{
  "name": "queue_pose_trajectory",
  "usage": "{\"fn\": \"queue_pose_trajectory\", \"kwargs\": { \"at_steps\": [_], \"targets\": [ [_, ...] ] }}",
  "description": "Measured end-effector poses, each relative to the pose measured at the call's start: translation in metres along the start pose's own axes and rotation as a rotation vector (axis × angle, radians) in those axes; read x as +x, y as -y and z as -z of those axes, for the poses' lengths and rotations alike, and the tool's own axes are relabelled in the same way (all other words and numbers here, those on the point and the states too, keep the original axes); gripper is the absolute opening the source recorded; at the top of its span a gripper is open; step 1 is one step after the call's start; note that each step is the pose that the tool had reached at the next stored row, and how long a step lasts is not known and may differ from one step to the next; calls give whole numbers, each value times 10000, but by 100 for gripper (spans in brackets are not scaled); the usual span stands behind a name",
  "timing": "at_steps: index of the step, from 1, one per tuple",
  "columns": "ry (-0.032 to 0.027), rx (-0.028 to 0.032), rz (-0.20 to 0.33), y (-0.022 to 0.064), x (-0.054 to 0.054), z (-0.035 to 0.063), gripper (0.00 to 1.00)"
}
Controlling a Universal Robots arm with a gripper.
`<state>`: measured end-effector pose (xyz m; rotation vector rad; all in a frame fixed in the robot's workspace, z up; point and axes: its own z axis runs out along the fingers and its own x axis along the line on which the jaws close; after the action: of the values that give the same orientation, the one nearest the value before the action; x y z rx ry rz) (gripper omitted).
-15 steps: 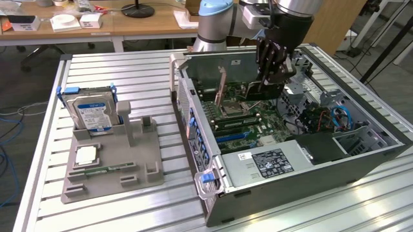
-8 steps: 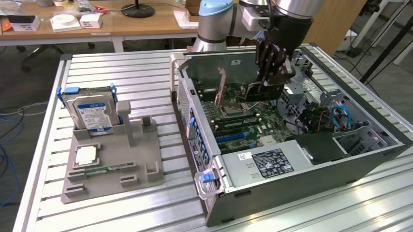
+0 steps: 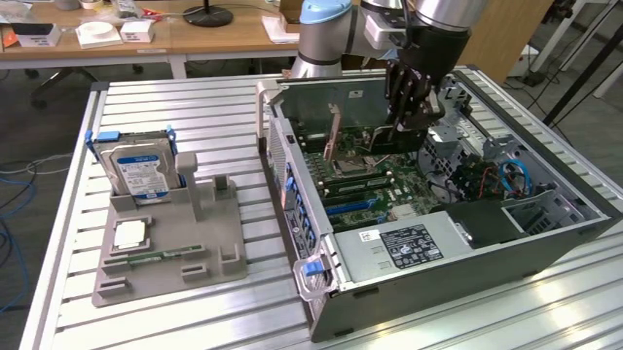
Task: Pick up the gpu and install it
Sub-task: 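Insert the gpu into the slot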
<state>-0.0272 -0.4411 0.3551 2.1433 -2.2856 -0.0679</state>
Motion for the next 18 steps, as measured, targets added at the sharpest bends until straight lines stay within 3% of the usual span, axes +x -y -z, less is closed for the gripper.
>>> {"fn": "queue_pose_trajectory", "kwargs": {
  "at_steps": [18],
  "targets": [
    [-1,-2,69,2,1,-42,26]
  ]
}}
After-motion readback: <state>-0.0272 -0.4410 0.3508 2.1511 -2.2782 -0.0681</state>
